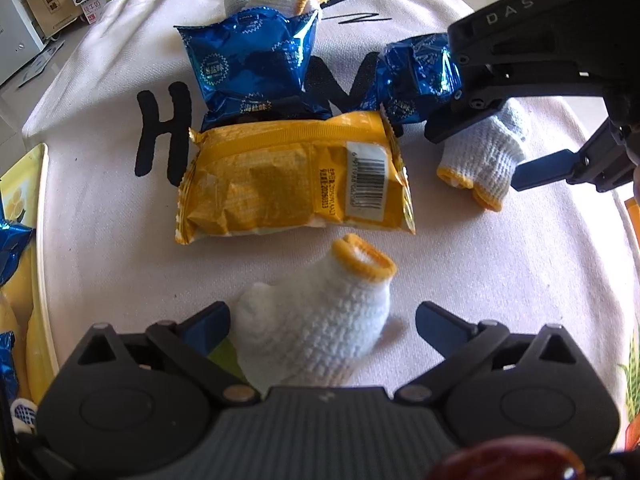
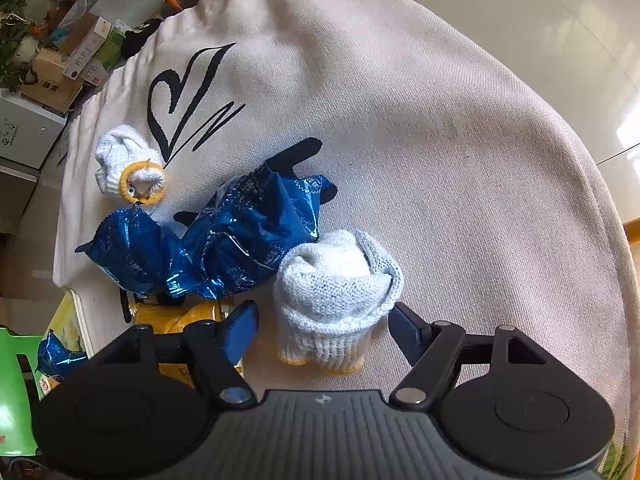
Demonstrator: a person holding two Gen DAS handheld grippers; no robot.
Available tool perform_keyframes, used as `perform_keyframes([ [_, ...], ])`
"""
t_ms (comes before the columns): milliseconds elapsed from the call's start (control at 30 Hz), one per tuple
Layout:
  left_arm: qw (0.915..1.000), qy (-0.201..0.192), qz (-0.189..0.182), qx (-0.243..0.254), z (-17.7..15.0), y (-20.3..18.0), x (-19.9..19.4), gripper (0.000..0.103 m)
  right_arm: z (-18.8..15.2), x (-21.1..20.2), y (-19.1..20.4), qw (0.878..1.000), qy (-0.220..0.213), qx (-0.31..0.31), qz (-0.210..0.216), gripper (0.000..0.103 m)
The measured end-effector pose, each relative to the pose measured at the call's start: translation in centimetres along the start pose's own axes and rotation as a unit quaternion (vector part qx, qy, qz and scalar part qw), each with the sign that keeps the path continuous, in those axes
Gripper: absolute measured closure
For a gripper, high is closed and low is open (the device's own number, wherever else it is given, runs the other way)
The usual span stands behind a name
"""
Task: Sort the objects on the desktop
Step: 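Close the left gripper on a white glove while the right grasps another glove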
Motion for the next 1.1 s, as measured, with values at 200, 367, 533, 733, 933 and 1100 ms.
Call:
perform_keyframes([
  [200, 0.9999, -0.012, 0.003, 0.006, 0.0, -0.3, -0.2, 0.000, 0.0, 0.3, 0.2, 1.000, 0.001, -0.002, -0.007, 0.028],
  [367, 0.9999, -0.011, 0.004, 0.003, 0.1, -0.4, -0.4, 0.000, 0.0, 0.3, 0.5, 1.000, 0.001, -0.009, -0.016, 0.027],
  [533, 0.9999, -0.011, 0.004, 0.004, 0.2, -0.4, -0.6, 0.000, 0.0, 0.3, 0.6, 1.000, 0.001, -0.020, -0.022, 0.027],
  [733, 0.9998, -0.018, 0.003, 0.002, 0.3, -0.5, -1.0, 0.008, -0.2, 0.2, 0.7, 0.999, -0.005, -0.029, -0.025, 0.030],
  [933, 0.9993, -0.031, -0.011, -0.015, 1.0, 0.2, -2.2, 0.036, -0.1, -0.2, 0.3, 0.999, -0.013, -0.023, -0.029, 0.048],
  [1100, 0.9968, -0.016, -0.036, -0.069, 1.0, 1.5, -3.1, 0.037, -0.1, -1.0, 0.8, 0.999, -0.021, -0.029, -0.027, 0.050],
])
Point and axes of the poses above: each gripper's, at about its wrist camera, not at the fingertips, and x roughly the way its jaws point, y to its left, z to its top, the point moved 6 cm from there along x, roughly the way its jaws point, and after that the axes turned 13 degrees about -x, right-handed, at the moved point
